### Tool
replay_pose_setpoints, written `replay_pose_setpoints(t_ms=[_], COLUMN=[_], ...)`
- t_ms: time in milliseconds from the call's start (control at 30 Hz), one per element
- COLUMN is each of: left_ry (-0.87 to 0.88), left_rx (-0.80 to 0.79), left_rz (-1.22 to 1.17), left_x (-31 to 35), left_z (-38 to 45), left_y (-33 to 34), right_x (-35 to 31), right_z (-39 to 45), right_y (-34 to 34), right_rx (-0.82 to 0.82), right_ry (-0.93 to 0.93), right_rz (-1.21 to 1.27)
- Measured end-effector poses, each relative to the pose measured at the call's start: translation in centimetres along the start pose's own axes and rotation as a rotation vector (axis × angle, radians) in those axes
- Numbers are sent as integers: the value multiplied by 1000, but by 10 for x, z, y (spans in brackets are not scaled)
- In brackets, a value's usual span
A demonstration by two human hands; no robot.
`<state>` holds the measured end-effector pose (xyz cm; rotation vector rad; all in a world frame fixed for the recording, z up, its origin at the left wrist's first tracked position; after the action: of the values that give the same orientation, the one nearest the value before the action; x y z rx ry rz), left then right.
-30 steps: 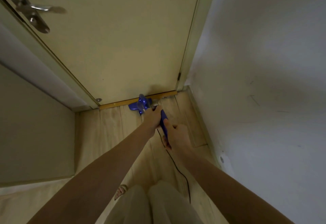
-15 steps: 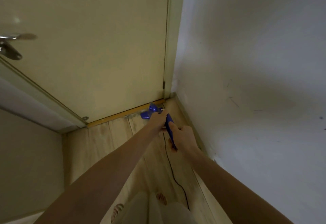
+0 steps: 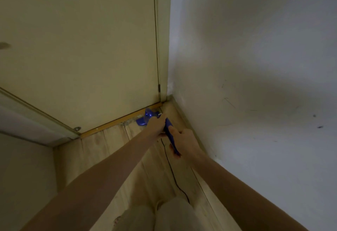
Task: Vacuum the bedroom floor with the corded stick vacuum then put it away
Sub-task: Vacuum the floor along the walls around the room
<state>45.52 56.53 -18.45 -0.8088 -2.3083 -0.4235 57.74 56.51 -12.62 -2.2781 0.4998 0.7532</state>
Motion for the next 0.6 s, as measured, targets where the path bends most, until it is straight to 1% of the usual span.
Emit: replay_pose_setpoints(t_ms=[133, 333, 400, 467, 600], left_ry=[-3, 29, 31, 17, -3], left_rx=[-10, 23, 30, 35, 40], left_rz=[23, -32, -14, 3, -14], left_x=[-7, 12, 12, 6, -11], left_z=[0, 5, 4, -1, -11], left_y=[-1, 1, 3, 3, -5], right_x=[7, -8, -8, -3, 11], right_z=[1, 19, 19, 13, -4], right_y=[6, 5, 2, 0, 2], right_rx=[-20, -4, -17, -38, -89], right_ry=[25, 45, 53, 62, 13], right_rz=[32, 22, 5, -1, 9])
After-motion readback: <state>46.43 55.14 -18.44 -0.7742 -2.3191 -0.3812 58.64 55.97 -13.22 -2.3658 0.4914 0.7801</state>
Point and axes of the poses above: each hand's wrist, its own z-axis towards the middle knuckle, its own y-axis out of the palm, x = y × z, the point moved 3 cm from there along z, towards the middle knuckle, and after that the axes turned 14 degrees about -z, right-handed, at the moved point
